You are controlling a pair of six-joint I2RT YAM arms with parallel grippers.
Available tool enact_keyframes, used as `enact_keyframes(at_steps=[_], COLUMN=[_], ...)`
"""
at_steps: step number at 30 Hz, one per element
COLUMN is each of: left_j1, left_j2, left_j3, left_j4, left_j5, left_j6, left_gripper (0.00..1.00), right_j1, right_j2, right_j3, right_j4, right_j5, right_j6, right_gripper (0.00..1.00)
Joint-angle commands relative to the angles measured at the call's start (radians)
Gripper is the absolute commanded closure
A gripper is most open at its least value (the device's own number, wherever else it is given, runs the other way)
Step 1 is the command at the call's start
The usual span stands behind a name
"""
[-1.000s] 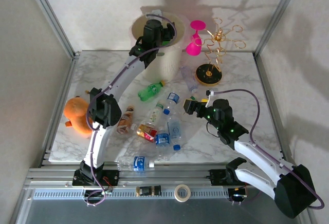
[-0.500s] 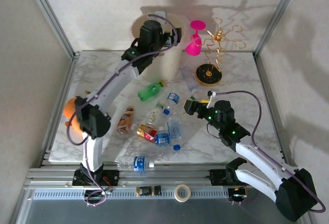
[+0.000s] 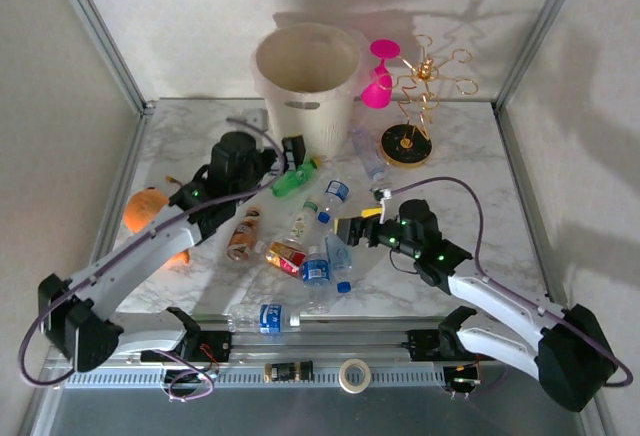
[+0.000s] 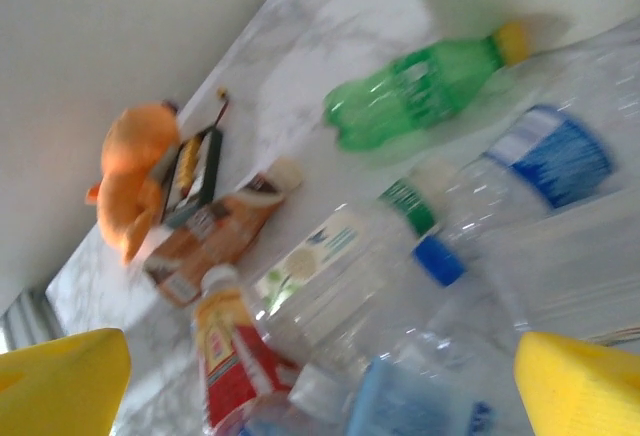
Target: Put the plastic bottles in the bin
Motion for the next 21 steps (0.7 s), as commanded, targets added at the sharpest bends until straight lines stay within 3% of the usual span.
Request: enact_keyframes(at_steps=[1, 13, 21], left_j1=[0.045, 0.29, 0.387], left_j2=[-0.088, -0.243, -0.255], left_j3=[-0.125, -0.448, -0.542], left_j4=[0.101, 0.24, 0.271], left_j5=[-0.066, 0.057, 0.141], left_j6=[-0.149, -0.393, -0.426], left_gripper=[0.0, 0.01, 0.0], right_j1=[0.101, 0.508, 0.648], right_j2=[0.053, 0.347, 0.583], right_j3=[0.07, 0.233, 0.372], right_j4=[0.011, 0.072, 0.035], right_j5=[-0.027, 0.106, 0.115], right_j6=[-0.08, -0.382, -0.559], right_gripper=[0.01, 0.01, 0.02])
